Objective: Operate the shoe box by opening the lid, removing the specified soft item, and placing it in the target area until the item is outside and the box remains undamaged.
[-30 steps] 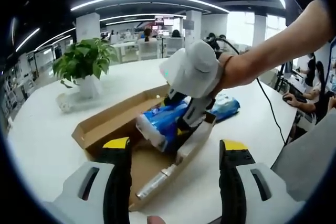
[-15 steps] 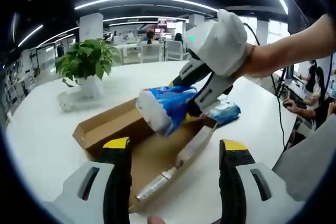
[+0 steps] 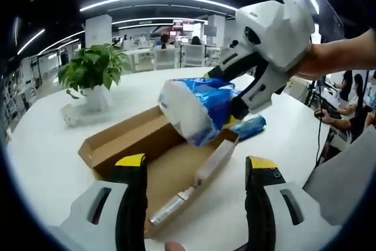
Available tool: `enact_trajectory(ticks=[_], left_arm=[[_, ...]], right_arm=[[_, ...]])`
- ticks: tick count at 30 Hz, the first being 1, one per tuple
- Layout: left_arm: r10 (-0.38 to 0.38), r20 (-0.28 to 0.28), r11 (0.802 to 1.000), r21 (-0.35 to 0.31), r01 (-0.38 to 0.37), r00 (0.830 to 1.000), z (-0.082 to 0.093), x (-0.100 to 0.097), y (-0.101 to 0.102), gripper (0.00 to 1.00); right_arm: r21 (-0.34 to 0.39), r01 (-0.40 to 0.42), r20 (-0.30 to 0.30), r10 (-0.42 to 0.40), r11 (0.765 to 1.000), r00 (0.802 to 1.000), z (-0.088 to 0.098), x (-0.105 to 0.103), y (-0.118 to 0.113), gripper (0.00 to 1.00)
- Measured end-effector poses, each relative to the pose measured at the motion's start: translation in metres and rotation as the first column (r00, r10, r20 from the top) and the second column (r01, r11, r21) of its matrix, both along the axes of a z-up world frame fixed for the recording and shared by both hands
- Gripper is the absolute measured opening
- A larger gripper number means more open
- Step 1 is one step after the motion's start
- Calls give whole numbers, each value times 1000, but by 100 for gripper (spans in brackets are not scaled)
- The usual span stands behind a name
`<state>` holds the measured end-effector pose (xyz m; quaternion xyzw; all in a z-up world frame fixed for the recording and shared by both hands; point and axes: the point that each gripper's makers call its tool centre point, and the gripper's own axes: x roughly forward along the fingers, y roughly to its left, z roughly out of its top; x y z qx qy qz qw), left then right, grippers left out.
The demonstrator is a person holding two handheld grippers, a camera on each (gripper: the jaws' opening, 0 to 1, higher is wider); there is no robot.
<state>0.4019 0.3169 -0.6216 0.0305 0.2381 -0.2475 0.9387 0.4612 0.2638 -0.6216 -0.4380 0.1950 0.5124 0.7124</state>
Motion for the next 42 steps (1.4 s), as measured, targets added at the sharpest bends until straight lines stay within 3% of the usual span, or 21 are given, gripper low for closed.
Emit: enact_trajectory(ticks=[23, 42], left_arm=[[-17, -2, 1000, 13, 17, 1000, 0, -3, -4, 66], [-13, -14, 999, 31, 14, 1000, -4, -3, -2, 65]], right_arm=[[1, 91, 8, -91, 996, 996, 7, -48, -65, 33], [-41, 145, -18, -146, 989, 989, -12, -87, -125, 33]])
